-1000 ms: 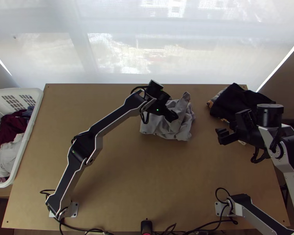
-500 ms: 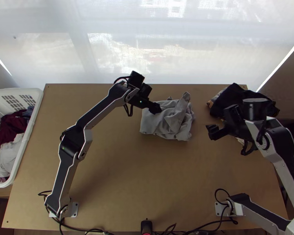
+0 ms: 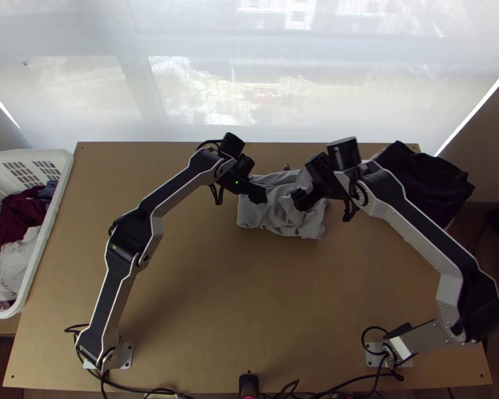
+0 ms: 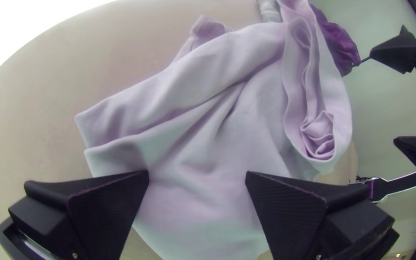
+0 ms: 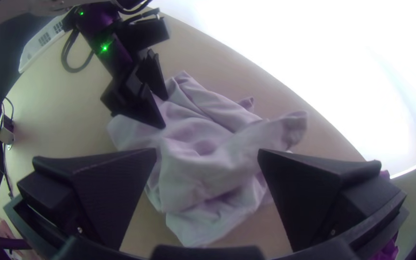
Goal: Fold the t-shirt
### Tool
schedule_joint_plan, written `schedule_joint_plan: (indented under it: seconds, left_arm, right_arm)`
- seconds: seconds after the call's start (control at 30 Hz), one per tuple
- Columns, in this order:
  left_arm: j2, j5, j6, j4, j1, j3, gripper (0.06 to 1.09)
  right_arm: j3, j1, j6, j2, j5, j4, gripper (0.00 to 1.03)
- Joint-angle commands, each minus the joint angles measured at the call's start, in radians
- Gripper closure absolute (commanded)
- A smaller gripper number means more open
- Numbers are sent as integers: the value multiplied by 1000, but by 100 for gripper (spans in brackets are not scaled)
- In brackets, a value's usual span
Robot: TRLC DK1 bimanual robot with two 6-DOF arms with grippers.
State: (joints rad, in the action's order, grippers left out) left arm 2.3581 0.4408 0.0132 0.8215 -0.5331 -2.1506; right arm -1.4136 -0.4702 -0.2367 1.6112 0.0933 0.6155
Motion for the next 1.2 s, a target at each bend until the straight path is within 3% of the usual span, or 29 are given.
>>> schedule_joint_plan:
  seconds: [0.0,0.17,0.33,0.77,1.17]
  left_arm:
    - [6,-28,-10,8,7,34,11]
    - [1,-43,-15,10,10,35,11]
    - [3,-51,-21,10,10,44,11]
    - [4,-51,-41,10,13,44,11]
    - [-11,-51,-45,30,27,44,11]
  right_arm:
    - [-182,-107,-24,283,0,-49,5]
    - [-222,-125,-52,408,-1,-49,5]
    - [-150,-59,-62,414,-1,-33,5]
    - [194,76,-52,47,2,-42,5]
    - [430,211,-47,-163,16,-66,5]
